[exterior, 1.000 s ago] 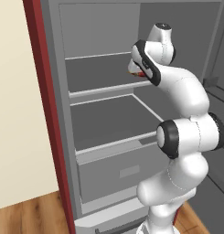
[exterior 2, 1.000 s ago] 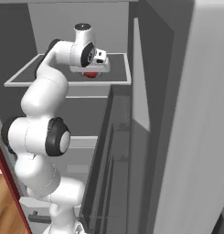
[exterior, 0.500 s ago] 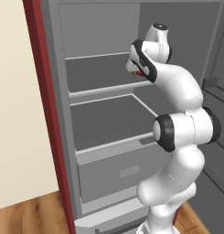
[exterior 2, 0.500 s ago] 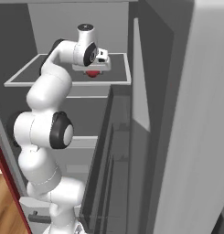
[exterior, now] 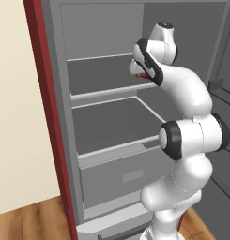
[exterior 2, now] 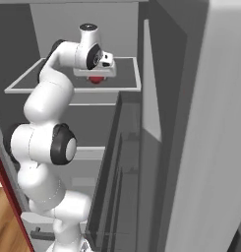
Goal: Place one mushroom and one steak in each tupperware on the nearby counter, to pack two identical lunches.
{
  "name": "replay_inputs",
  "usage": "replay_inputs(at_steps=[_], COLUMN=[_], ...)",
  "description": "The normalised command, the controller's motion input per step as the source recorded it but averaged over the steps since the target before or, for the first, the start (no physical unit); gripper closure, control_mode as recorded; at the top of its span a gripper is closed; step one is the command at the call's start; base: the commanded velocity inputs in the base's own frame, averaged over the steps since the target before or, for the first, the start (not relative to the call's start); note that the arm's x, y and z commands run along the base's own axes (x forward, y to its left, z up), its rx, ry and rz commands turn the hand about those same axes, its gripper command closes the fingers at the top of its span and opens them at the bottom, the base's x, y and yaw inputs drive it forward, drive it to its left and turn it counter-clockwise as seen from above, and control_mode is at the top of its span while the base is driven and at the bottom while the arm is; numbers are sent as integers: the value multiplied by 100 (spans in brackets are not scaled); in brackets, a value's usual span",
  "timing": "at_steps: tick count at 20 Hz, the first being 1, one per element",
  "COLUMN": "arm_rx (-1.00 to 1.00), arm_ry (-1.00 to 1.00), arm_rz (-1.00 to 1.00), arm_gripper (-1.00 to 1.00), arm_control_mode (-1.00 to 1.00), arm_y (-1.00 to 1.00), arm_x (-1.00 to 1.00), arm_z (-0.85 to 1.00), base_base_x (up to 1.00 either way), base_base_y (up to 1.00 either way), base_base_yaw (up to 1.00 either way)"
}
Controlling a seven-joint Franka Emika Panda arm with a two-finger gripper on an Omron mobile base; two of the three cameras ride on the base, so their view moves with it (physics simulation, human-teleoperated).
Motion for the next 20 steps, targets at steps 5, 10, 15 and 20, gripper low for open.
replay_inputs(at_steps=[5,10,15,20], arm_rx=[-1,1,12,23], arm_ry=[-16,-21,-7,0], arm_rz=[-7,-15,-18,-17], arm_gripper=[100,100,100,100], arm_control_mode=[-100,-100,-100,-100], arm_y=[90,75,54,25], arm_x=[-100,-100,-100,-100], arm_z=[-4,7,23,-13], base_base_x=[0,0,0,0], base_base_y=[0,0,0,0], base_base_yaw=[0,0,0,0])
